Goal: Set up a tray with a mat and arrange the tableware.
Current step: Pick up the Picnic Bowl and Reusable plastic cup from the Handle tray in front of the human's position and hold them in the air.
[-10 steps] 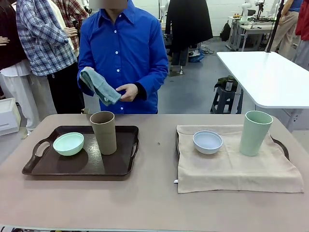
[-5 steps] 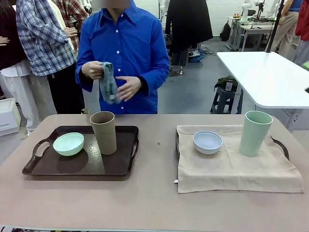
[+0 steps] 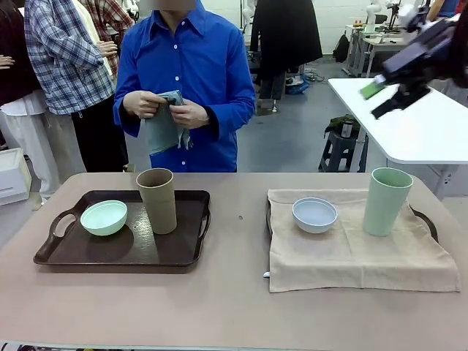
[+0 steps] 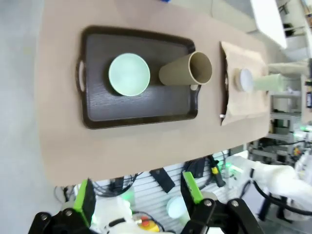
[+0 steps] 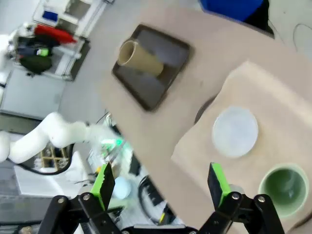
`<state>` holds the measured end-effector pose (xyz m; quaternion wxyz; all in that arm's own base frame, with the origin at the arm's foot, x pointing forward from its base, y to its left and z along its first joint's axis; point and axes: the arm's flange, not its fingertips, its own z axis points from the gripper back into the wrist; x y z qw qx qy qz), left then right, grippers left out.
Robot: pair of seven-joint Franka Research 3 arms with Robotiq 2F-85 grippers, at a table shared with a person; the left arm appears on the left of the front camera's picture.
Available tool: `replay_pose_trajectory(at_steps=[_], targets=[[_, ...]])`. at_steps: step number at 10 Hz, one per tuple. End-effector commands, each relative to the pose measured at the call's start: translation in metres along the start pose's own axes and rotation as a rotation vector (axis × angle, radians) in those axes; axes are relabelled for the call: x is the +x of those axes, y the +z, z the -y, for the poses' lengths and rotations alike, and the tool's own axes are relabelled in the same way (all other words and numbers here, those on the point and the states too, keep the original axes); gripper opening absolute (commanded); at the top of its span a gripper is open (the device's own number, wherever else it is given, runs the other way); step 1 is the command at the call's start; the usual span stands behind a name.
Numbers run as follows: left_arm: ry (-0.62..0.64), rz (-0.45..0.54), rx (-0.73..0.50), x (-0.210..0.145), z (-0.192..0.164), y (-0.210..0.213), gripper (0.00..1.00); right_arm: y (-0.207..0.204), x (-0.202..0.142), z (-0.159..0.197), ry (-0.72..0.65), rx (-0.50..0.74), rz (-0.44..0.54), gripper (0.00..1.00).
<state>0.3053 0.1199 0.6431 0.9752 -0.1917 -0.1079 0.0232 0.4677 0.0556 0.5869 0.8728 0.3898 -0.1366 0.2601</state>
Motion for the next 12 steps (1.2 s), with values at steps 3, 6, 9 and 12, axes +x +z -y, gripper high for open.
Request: replay_pose_trajectory(at_steps=[3, 6, 9, 12], targets=[[-0.02, 0.009, 0.075, 0.012, 0.029, -0.017, 0.92, -0.067, 0.027, 0.006, -0.053, -0.007, 0.109, 1.0], [-0.018, 0.015, 0.052, 0.004, 0.029, -0.006, 0.92, -0.051, 0.024, -0.004, 0.018, -0.073, 0.095, 1.0], [-0.018, 0.015, 0.052, 0.004, 0.029, -0.006, 0.92, -0.051, 0.024, -0.004, 0.018, -0.073, 0.095, 1.0], [-0.038, 0.114, 0.169, 0.027, 0.059, -0.041, 0.92, -0.11, 0.068, -0.002, 0.338, -0.113, -0.002, 1.0]])
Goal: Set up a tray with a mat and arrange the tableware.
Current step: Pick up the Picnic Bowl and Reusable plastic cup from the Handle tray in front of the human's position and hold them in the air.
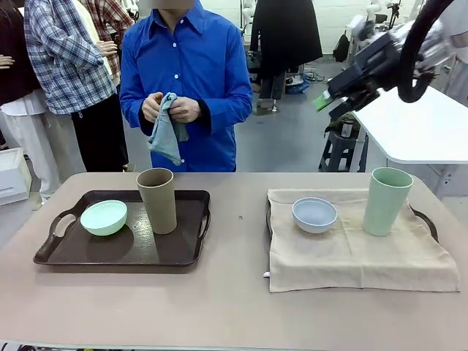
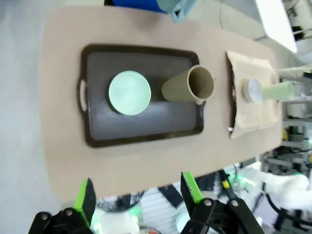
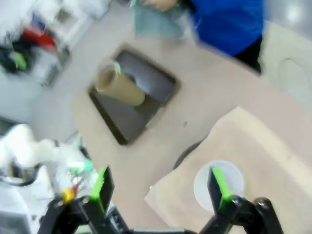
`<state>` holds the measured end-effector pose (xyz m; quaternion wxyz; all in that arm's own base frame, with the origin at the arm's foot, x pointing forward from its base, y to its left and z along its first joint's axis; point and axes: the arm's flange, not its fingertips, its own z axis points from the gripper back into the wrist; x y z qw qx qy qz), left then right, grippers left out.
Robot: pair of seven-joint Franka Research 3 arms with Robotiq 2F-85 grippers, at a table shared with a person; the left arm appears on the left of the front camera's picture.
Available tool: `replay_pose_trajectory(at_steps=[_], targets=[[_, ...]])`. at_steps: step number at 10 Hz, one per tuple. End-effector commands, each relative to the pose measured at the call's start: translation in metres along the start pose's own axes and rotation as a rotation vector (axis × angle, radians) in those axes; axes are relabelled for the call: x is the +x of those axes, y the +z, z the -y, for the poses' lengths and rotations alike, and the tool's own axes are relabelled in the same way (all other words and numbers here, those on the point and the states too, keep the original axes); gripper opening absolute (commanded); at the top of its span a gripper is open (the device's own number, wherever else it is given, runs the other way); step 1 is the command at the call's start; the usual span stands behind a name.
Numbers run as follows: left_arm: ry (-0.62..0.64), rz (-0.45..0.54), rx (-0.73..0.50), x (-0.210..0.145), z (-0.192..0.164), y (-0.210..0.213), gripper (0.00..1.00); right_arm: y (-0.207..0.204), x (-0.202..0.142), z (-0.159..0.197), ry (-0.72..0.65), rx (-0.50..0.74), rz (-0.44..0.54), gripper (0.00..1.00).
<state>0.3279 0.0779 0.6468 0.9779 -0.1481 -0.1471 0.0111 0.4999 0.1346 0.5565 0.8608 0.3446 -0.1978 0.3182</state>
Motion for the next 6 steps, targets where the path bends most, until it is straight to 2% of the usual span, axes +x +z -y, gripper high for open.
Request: replay_pose_trajectory(at_steps=[1, 2, 3, 4, 5, 6], targets=[[-0.023, 0.036, 0.14, 0.013, 0.038, -0.034, 0.92, -0.059, 0.041, 0.007, 0.319, -0.043, -0.107, 1.0], [-0.047, 0.006, 0.165, 0.012, 0.049, -0.043, 0.92, -0.088, 0.052, 0.011, 0.453, -0.001, -0.162, 1.0], [-0.071, -0.028, 0.229, 0.028, 0.057, -0.055, 0.92, -0.117, 0.065, 0.022, 0.501, 0.062, -0.176, 1.0], [-0.073, -0.036, 0.266, 0.025, 0.056, -0.062, 0.92, -0.136, 0.069, 0.022, 0.539, 0.099, -0.175, 1.0], [-0.07, -0.039, 0.286, 0.026, 0.055, -0.072, 0.92, -0.157, 0.074, 0.019, 0.6, 0.144, -0.164, 1.0], [-0.072, -0.041, 0.317, 0.029, 0.053, -0.085, 0.92, -0.179, 0.08, 0.015, 0.714, 0.248, -0.092, 1.0]])
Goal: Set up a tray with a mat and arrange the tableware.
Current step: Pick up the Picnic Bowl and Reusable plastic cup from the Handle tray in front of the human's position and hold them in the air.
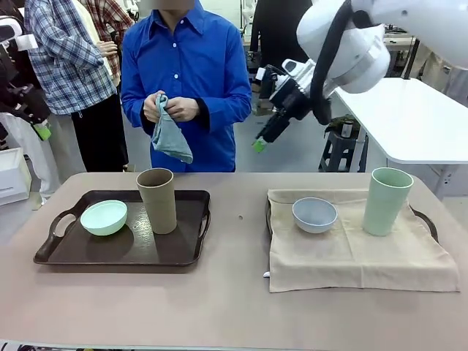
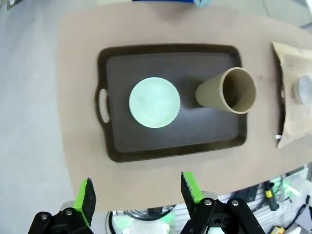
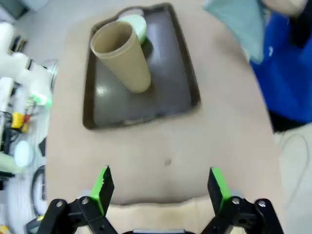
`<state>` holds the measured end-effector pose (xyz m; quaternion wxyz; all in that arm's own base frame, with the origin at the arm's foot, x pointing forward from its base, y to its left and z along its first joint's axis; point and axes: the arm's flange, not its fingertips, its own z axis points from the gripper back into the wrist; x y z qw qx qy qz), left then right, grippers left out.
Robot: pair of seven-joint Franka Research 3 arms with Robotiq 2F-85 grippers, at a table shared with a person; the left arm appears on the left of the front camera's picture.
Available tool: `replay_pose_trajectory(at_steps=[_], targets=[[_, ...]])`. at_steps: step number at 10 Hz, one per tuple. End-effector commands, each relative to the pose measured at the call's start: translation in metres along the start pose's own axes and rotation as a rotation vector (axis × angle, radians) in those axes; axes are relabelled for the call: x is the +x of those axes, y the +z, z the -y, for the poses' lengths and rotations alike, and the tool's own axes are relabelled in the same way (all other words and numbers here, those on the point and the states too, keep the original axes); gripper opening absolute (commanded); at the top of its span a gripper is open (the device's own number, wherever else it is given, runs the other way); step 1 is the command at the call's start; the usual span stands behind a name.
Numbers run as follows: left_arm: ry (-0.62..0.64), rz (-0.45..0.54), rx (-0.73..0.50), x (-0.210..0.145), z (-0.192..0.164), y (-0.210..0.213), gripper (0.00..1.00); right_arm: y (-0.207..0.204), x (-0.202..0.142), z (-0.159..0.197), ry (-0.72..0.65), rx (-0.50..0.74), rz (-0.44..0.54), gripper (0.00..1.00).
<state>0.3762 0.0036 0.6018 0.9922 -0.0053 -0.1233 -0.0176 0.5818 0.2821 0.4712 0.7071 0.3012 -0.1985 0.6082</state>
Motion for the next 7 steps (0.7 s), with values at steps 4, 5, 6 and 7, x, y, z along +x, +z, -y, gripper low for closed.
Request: replay_pose_trajectory(at_steps=[4, 5, 6, 7], targets=[[0.038, -0.078, -0.004, 0.013, -0.003, -0.057, 0.92, -0.084, 0.052, -0.003, 0.264, 0.249, 0.086, 1.0], [0.038, -0.093, -0.02, 0.012, -0.004, -0.064, 0.92, -0.099, 0.062, -0.014, 0.279, 0.24, 0.029, 1.0], [0.033, -0.102, -0.028, 0.016, -0.002, -0.071, 0.92, -0.11, 0.068, -0.02, 0.27, 0.233, -0.005, 1.0], [0.028, -0.108, -0.037, 0.017, 0.001, -0.076, 0.92, -0.119, 0.069, -0.025, 0.263, 0.245, -0.016, 1.0]])
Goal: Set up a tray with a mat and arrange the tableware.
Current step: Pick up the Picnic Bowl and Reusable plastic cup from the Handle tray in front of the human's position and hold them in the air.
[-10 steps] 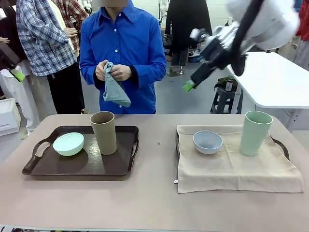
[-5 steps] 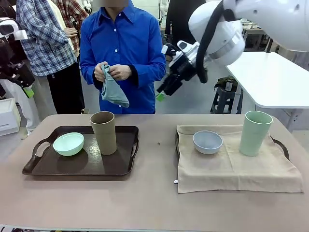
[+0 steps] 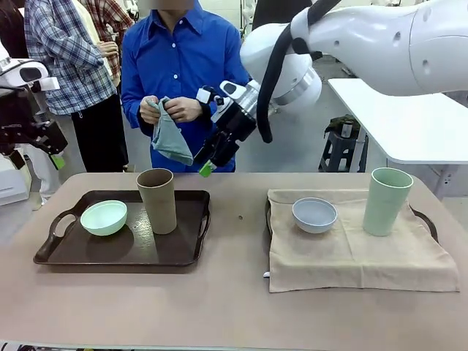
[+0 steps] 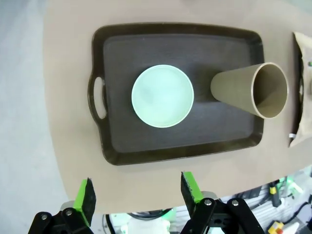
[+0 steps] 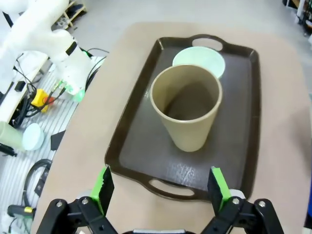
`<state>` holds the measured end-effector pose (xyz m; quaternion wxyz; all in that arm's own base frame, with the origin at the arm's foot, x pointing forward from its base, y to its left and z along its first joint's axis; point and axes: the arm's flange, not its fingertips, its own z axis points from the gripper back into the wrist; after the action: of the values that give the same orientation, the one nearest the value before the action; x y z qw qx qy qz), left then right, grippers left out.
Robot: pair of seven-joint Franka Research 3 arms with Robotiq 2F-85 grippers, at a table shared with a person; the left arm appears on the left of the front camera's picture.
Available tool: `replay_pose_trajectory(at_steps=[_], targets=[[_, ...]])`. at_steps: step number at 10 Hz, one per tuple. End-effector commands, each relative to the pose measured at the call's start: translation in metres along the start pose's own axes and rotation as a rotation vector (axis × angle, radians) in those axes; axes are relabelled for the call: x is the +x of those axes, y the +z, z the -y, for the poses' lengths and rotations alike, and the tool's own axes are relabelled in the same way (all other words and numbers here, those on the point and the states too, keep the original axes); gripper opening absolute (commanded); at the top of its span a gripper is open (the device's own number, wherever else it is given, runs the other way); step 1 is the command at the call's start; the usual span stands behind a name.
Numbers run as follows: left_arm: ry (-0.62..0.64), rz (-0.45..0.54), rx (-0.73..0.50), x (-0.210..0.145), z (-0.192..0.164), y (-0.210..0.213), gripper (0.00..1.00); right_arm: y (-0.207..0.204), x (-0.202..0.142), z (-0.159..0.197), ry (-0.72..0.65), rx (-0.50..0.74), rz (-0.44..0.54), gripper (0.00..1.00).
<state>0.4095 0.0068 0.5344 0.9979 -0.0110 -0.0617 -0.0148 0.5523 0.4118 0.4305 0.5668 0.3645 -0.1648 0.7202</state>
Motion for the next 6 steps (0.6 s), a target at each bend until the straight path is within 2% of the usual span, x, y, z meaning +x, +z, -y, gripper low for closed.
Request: replay_pose_trajectory(at_steps=[1, 2, 3, 4, 5, 6], targets=[[0.015, 0.006, -0.035, 0.002, 0.008, -0.009, 0.92, -0.006, 0.003, 0.005, -0.037, 0.002, -0.033, 1.0], [0.014, -0.005, -0.037, -0.002, 0.01, -0.016, 0.92, -0.013, 0.0, 0.002, -0.063, -0.001, -0.038, 1.0], [0.007, 0.006, -0.037, -0.003, 0.018, -0.017, 0.92, -0.008, -0.003, 0.001, -0.133, -0.063, -0.064, 1.0], [-0.089, -0.016, -0.175, -0.02, 0.035, -0.001, 0.92, -0.011, 0.002, -0.001, -0.029, 0.014, -0.025, 1.0], [-0.014, -0.019, -0.021, 0.0, 0.01, -0.013, 0.92, -0.011, 0.002, -0.001, -0.029, 0.014, -0.025, 1.0], [-0.014, -0.019, -0.021, 0.0, 0.01, -0.013, 0.92, -0.011, 0.002, -0.001, -0.029, 0.014, -0.025, 1.0]])
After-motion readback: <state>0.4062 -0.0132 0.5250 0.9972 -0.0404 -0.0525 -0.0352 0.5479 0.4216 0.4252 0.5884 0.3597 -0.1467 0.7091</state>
